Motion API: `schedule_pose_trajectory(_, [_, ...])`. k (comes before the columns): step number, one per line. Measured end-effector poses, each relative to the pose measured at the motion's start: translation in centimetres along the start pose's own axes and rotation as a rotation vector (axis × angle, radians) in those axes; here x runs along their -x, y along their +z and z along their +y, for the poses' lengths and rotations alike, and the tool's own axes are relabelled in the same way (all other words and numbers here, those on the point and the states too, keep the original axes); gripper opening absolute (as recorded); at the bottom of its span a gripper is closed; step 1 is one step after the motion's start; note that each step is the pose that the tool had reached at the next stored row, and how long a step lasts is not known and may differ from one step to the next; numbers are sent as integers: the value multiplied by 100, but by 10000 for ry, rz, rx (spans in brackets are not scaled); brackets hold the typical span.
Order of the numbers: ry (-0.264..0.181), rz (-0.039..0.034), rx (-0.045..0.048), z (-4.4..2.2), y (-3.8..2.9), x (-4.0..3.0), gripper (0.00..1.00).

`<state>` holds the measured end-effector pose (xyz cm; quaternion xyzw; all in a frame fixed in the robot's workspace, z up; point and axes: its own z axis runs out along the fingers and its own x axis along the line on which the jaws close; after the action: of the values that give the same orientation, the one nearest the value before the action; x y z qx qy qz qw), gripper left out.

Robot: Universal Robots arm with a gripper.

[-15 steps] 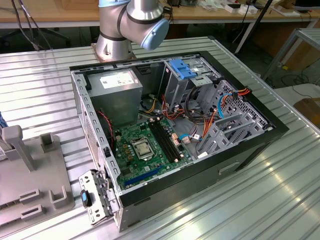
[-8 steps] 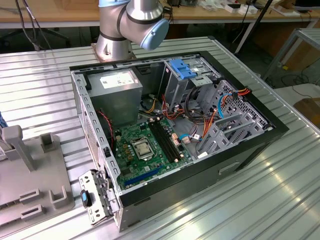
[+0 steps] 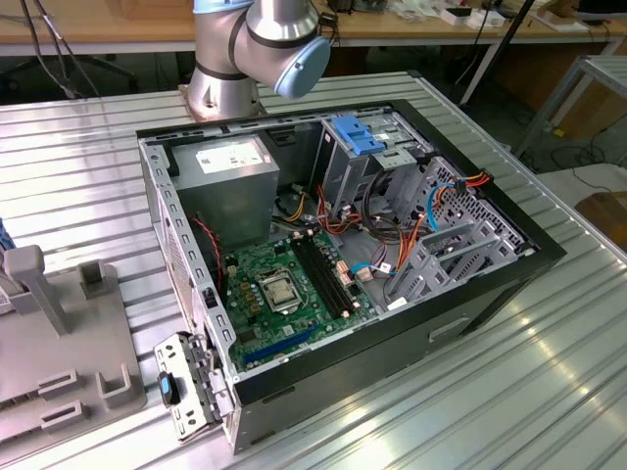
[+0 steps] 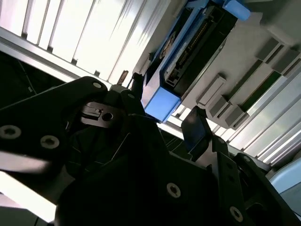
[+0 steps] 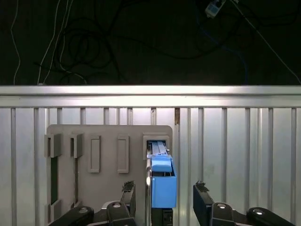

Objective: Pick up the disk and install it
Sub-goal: 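Pick up the disk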

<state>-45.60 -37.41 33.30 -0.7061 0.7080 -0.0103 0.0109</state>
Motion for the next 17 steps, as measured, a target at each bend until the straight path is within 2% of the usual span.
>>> schedule_pose_trajectory(8, [-14, 1, -20, 4, 95, -4, 60])
schedule_pose_trajectory(17, [-18, 1, -23, 8, 235, -20, 60])
